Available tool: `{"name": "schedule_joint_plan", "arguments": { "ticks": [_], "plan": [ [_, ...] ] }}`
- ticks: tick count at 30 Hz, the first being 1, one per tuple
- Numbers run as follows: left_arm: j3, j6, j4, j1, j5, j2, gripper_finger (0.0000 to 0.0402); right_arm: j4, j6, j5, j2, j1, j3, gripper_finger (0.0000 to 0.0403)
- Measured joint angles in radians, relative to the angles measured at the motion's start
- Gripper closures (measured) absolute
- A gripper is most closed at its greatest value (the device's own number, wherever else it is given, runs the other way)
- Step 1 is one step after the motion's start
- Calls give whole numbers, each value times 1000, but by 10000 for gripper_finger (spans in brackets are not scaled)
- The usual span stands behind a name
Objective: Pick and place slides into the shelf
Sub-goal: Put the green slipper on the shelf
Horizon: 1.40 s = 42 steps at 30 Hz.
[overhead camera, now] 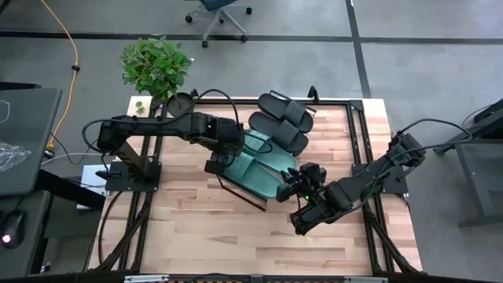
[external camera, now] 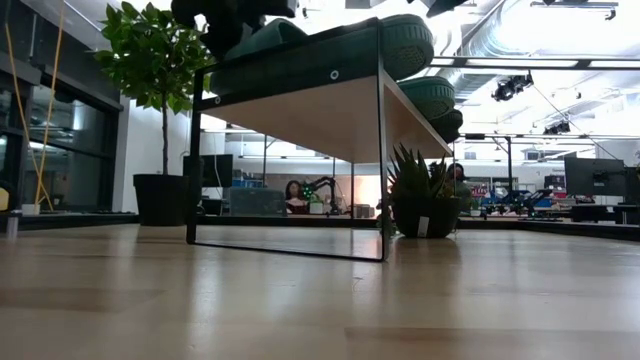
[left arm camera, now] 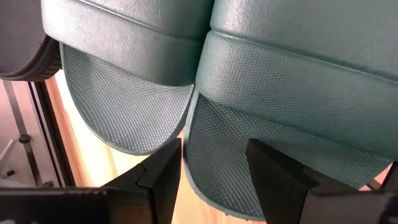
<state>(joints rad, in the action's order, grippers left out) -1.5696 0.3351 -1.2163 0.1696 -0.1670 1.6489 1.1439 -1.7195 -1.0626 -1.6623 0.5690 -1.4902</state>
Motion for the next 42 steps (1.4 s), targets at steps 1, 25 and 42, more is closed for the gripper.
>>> {"name": "schedule_joint_plan", "arguments": {
  "ticks": [1, 25, 42],
  "plan": [
    [0, 0, -5, 0, 1, 0, 228, 0, 0, -3, 0, 0, 0, 286],
    [0, 24, -52, 27, 44, -41, 228, 1, 0, -5, 0, 0, 0, 286],
    [0, 49, -37, 24, 2, -45, 228, -3, 0, -7, 0, 0, 0, 286]
  ]
}}
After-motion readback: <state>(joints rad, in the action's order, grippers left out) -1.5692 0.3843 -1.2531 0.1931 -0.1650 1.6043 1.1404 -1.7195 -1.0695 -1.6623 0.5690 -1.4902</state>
